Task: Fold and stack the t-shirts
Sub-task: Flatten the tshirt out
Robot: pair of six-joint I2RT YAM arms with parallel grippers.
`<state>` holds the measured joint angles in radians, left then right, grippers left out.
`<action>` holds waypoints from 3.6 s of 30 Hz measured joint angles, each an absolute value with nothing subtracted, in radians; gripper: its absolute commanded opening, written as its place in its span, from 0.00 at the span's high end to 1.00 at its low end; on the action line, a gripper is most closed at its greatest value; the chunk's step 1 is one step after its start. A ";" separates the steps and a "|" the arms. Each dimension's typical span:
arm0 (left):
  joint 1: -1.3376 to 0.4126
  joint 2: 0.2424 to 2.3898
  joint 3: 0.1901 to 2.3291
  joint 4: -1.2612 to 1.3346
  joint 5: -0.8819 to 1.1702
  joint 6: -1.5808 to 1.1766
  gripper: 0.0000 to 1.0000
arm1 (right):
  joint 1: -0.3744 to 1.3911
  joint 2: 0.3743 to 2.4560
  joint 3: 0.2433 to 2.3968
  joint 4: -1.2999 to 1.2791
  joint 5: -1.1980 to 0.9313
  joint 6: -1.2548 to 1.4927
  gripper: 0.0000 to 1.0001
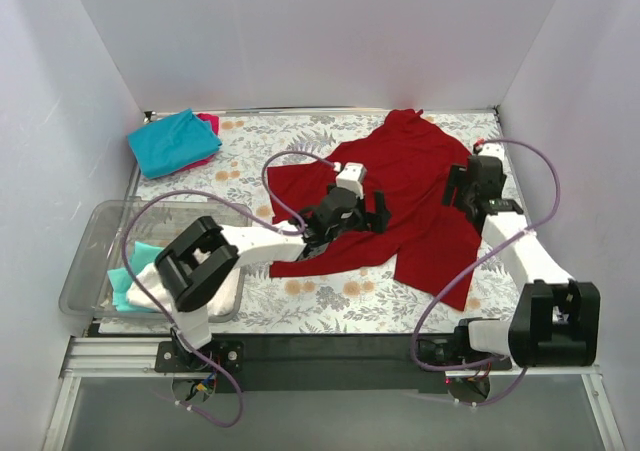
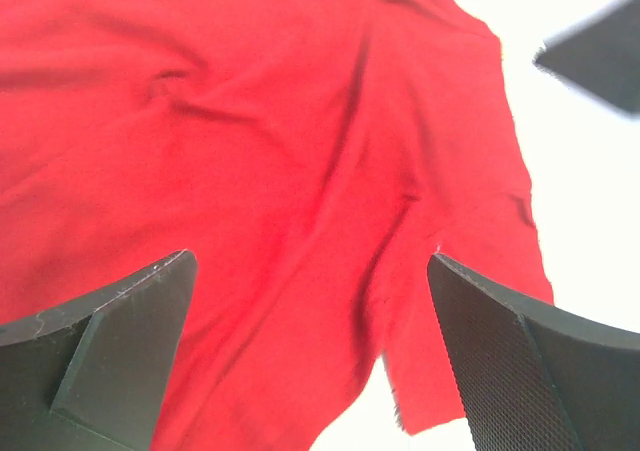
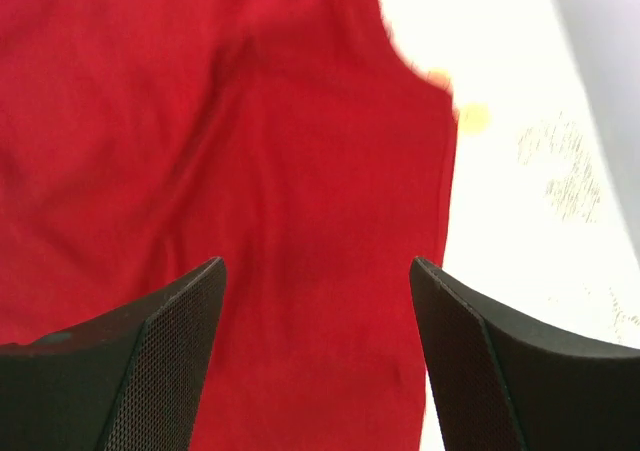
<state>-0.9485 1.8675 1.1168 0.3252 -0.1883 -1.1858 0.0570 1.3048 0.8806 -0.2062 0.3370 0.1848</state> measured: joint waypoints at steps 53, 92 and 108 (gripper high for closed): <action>-0.932 1.218 0.440 -0.098 -0.609 -1.666 0.10 | 0.013 1.248 0.630 -0.355 0.369 0.307 0.27; -1.021 1.399 0.605 -0.547 -0.767 -1.963 0.63 | 0.013 0.989 0.605 -0.292 0.173 0.258 0.23; -1.024 1.436 0.610 -0.513 -0.801 -1.958 0.80 | 0.014 0.988 0.591 -0.287 0.173 0.258 0.22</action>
